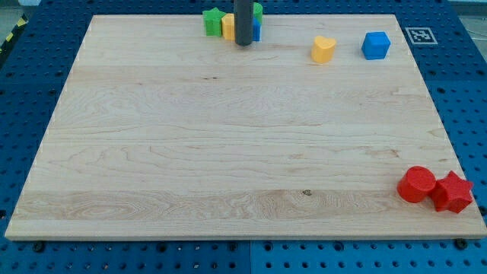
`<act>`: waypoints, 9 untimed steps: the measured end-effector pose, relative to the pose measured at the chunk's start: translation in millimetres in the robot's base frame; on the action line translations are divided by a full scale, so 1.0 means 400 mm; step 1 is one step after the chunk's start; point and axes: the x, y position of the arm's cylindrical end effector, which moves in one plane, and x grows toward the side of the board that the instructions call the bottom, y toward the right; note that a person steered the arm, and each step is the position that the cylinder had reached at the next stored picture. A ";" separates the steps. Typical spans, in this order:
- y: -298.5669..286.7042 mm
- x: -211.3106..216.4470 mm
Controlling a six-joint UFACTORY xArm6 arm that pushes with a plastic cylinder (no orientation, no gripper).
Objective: Push the yellow heart and blue cube into a group of blocks
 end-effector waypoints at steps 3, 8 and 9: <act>0.243 0.140; 0.117 0.089; 0.073 0.089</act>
